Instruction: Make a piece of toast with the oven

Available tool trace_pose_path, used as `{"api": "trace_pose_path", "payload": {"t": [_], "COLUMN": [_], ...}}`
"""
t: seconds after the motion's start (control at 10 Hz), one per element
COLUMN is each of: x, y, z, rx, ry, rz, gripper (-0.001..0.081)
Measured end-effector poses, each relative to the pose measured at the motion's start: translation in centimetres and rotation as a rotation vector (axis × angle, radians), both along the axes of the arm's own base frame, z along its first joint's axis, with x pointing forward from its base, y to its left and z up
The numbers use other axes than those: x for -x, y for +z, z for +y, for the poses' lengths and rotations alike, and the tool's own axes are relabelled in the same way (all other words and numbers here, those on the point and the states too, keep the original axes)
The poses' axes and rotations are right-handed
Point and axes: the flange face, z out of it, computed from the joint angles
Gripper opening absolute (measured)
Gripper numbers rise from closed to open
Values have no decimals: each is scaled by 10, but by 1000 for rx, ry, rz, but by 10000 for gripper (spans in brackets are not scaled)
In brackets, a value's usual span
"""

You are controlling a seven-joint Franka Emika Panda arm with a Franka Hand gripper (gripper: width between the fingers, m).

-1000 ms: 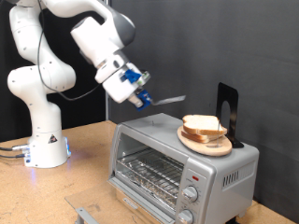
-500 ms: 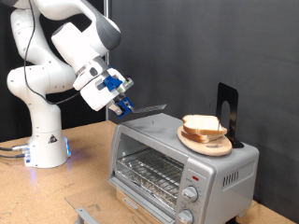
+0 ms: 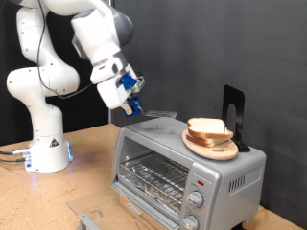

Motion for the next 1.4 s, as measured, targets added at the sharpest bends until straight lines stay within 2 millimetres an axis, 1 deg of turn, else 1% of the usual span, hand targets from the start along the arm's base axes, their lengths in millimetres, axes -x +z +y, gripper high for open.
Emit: {"api": "trace_pose_path", "payload": {"t": [0.2,0.4,0.6,1.0,1.4], "x": [-18,-33,-44,-59,-63], "y": [9,10,9,9,16], "z": [6,11,17,25,23], "rx": [50,85,93,90,89], "ry": [26,41,46,35,23], "rz": [42,52,61,40,0], "gripper": [400,400,400,400,400]}}
